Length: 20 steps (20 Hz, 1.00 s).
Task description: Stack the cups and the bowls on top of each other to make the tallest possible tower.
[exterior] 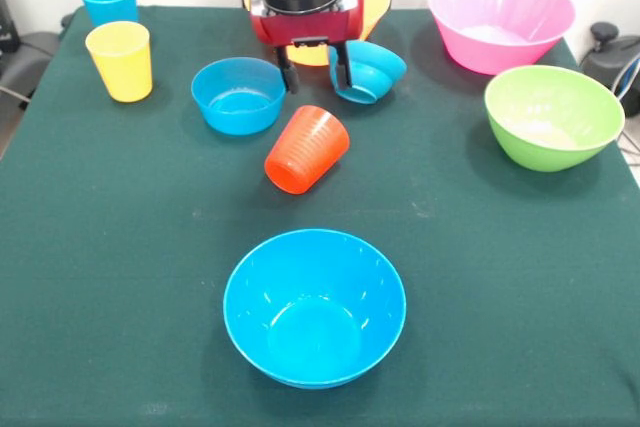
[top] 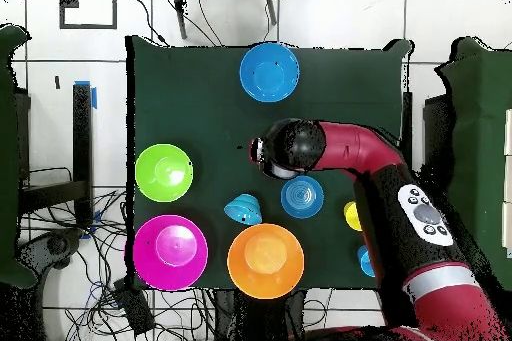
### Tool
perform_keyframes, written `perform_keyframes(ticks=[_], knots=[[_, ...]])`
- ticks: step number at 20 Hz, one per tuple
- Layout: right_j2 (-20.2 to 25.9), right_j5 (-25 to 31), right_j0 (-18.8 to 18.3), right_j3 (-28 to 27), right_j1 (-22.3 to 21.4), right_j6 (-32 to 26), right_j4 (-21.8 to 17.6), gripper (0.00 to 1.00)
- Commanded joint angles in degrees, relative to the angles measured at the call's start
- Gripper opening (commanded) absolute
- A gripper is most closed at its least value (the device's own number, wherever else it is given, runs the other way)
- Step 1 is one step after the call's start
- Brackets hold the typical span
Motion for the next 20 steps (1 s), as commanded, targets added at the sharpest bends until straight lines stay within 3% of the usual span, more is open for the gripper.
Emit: perform_keyframes(ticks=[1, 7, 20], knots=[[2.16, -2.88, 0.29, -3.36, 5.59, -0.57, 0.49, 1.00], [1.29, -1.79, 1.11, -5.45, 6.33, -0.22, -0.17, 1.00], [2.01, -3.69, -2.63, -0.05, 3.08, -2.43, -0.98, 1.00]])
